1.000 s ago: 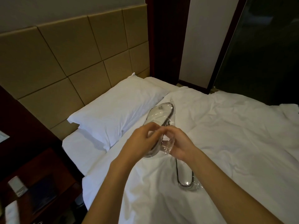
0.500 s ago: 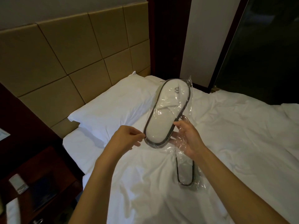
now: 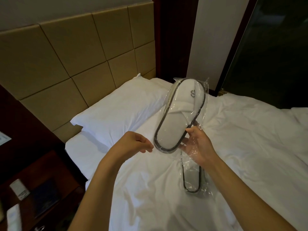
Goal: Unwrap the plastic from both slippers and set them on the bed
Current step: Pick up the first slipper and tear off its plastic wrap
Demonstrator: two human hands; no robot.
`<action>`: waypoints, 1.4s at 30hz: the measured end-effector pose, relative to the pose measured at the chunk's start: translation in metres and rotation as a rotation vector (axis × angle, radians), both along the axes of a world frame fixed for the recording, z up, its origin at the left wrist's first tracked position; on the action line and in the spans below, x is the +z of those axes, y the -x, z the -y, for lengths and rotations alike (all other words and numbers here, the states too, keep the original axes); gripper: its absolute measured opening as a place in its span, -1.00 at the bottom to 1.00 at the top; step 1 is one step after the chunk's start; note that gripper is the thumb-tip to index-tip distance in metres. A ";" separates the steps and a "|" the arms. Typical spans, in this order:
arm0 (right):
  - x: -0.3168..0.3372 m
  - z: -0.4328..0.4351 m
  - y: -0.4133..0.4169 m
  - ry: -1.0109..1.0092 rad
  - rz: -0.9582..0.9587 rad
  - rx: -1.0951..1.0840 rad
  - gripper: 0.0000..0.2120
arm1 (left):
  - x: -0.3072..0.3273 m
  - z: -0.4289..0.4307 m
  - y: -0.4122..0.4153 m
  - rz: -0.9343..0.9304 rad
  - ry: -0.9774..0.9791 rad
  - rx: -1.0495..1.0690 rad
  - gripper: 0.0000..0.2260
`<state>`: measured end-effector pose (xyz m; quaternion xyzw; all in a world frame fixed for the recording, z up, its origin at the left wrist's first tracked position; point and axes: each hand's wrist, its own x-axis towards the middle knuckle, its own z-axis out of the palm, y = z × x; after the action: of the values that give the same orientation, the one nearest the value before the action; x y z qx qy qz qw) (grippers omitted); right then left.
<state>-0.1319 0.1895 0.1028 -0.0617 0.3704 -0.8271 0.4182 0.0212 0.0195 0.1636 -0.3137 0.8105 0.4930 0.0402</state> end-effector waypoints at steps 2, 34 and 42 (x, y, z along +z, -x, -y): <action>-0.002 -0.001 0.000 -0.003 -0.012 0.002 -0.60 | -0.002 -0.001 0.001 0.012 0.010 0.015 -0.93; -0.030 -0.033 -0.021 -0.836 -0.279 0.380 -0.79 | 0.001 -0.019 0.027 0.004 0.825 -0.302 -0.92; 0.003 -0.009 -0.022 -0.722 -1.132 0.045 -0.83 | -0.012 -0.022 0.018 0.010 0.891 -0.523 -0.92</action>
<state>-0.1096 0.1984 0.1059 -0.3499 0.7847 -0.4822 0.1711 0.0032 0.0413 0.1514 -0.0897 0.9930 0.0717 0.0286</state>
